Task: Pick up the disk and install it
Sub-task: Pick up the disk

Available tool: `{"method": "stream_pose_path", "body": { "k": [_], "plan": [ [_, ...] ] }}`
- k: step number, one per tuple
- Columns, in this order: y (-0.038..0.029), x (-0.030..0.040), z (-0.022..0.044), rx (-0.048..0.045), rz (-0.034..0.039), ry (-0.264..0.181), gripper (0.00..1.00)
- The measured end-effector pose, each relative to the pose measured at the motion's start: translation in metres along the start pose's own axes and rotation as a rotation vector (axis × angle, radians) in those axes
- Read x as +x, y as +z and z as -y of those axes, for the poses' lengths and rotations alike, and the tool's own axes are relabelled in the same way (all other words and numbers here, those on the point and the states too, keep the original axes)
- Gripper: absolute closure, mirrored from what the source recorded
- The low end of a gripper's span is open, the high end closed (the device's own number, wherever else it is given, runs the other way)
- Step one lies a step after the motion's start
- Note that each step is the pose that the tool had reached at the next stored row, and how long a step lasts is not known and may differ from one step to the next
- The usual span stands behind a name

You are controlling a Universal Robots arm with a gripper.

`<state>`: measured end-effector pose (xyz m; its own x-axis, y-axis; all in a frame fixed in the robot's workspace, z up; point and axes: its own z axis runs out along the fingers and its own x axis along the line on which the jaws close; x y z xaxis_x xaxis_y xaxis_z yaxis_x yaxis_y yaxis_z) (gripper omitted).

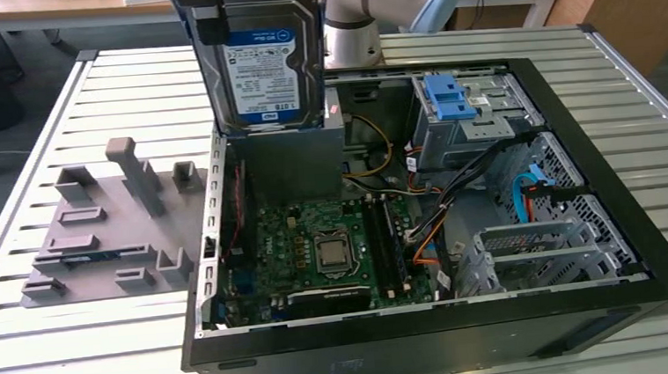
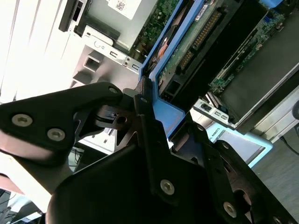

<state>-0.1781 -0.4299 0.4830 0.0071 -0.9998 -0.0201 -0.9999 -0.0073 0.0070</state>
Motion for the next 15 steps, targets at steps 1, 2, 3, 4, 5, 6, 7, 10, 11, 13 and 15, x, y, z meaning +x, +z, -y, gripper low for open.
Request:
{"method": "stream_pose_path", "body": {
  "k": [1,2,3,4,5,6,7,10,11,13,15],
  "plan": [
    [0.0000,0.0012,0.0014,-0.0001,0.0000,0.000,0.64],
    [-0.0001,0.0025,0.0028,0.0000,0.0000,0.000,0.64],
    [-0.0001,0.0038,0.0044,0.0000,0.0001,0.000,0.64],
    [-0.0001,0.0050,0.0063,0.0000,0.0000,0.000,0.64],
    [-0.0001,0.0059,0.0082,0.0000,0.0000,0.000,0.64],
    [-0.0002,0.0069,0.0104,-0.0001,0.0000,0.000,0.64],
    [-0.0002,0.0076,0.0124,-0.0002,-0.0001,0.000,0.64],
    [-0.0003,0.0100,0.0189,-0.0004,0.0000,0.000,0.64],
    [-0.0004,0.0106,0.0211,-0.0005,0.0000,0.000,0.64],
    [-0.0004,0.0115,0.0255,-0.0006,-0.0001,0.000,0.64],
    [-0.0005,0.0124,0.0300,-0.0006,-0.0001,0.000,0.64]
  ]
}}
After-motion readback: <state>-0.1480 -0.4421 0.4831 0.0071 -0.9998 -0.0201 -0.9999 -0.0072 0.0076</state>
